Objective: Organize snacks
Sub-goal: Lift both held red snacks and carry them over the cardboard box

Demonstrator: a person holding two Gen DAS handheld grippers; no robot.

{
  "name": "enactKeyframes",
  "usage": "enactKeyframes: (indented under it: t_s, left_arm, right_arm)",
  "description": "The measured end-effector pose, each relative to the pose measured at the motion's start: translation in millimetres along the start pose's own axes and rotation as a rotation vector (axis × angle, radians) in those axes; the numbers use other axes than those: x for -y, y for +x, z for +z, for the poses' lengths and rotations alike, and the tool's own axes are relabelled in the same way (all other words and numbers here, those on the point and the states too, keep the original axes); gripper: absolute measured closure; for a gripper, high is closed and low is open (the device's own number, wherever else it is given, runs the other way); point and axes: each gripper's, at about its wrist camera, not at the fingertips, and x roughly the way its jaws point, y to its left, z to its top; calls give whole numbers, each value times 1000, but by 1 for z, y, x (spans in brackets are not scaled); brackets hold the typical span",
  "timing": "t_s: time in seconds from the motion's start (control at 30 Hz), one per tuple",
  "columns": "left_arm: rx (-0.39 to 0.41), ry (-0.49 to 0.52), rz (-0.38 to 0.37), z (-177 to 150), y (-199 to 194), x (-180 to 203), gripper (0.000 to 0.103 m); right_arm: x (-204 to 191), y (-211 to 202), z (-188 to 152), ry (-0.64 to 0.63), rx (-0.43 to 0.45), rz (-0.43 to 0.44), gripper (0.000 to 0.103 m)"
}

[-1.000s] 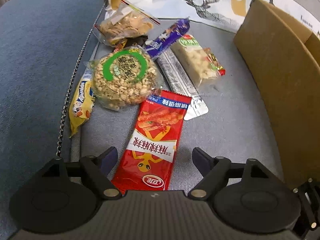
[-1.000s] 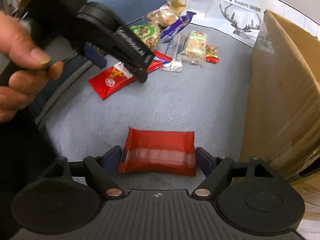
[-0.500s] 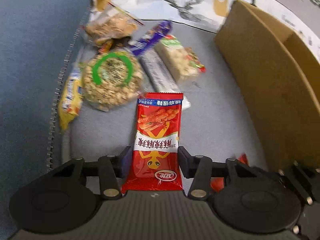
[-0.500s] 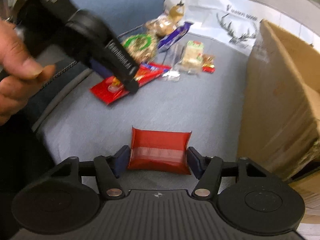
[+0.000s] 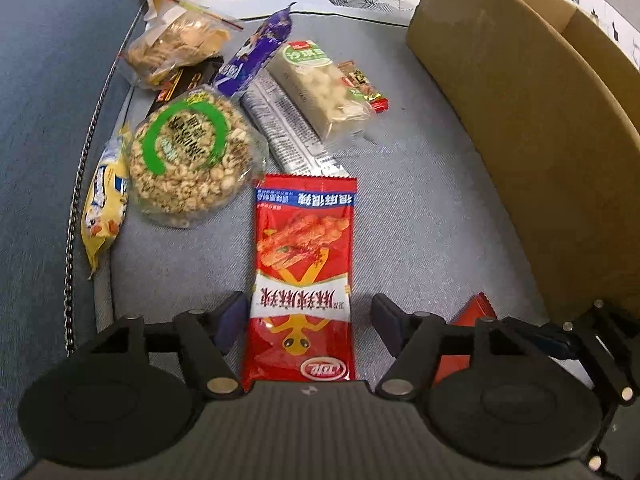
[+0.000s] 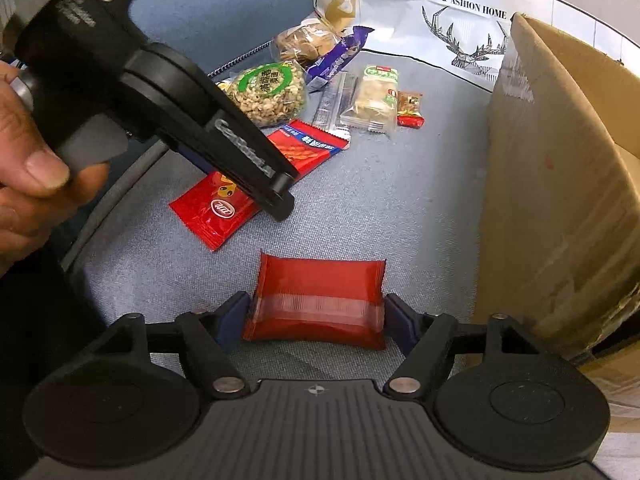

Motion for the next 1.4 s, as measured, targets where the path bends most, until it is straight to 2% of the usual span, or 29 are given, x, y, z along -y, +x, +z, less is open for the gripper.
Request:
enactKeyframes:
  t_s: [0.03, 0.07, 0.1, 0.17, 0.3, 0.53, 0.77, 1.03, 1.2, 1.4]
  left_arm:
    - [5, 2, 2, 0, 0, 1, 39]
    - [11, 2, 0, 1, -1, 1, 47]
    - [17, -1, -7, 1, -1, 1, 50]
    - [26, -9, -20, 1, -3, -2, 51]
    - [77, -11, -45, -4, -17, -4, 52]
    - [190, -38, -86, -11, -44, -10, 54]
    - [306, -34, -125, -21, -71, -7, 55]
    - [451, -103, -140, -32, -94, -17, 55]
    - [467, -122, -157, -33, -98, -21, 55]
    - [466, -86, -184, -28, -97, -12, 55]
  right_arm:
    - [-1, 0, 0, -5, 0, -3, 28]
    - [-1, 0, 0, -11, 2, -6, 30]
    - [-1, -1, 0, -16, 5, -9, 36]
    - [0, -3, 0, -18, 18, -15, 40]
    - [2, -12, 2, -7, 70, -37, 44]
    - [1, -35, 4, -41, 188, -53, 44]
    - [-2, -52, 3, -53, 263, -55, 45]
    - [-2, -76, 5, -84, 382, -51, 45]
    - [3, -89, 7, -70, 432, -54, 45]
    - [16, -104, 11, -61, 487, -92, 45]
